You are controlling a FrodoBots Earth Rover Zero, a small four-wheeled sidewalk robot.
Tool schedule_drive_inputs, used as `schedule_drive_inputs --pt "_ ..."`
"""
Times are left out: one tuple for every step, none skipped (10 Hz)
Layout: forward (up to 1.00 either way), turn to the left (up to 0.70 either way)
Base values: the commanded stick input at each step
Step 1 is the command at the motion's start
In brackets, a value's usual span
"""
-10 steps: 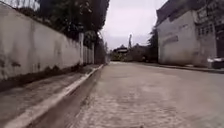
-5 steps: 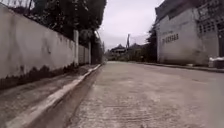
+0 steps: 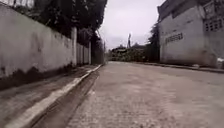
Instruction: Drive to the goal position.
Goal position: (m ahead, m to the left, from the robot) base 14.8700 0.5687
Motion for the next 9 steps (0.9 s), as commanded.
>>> schedule_drive_inputs --pt "1.0 -0.37" --pt "1.0 -0.24" --pt "1.0 0.0" --pt "1.0 0.0" --pt "1.0 0.0" --pt "1.0 0.0" --pt "1.0 0.0" --pt "1.0 0.0" --pt "1.0 0.0"
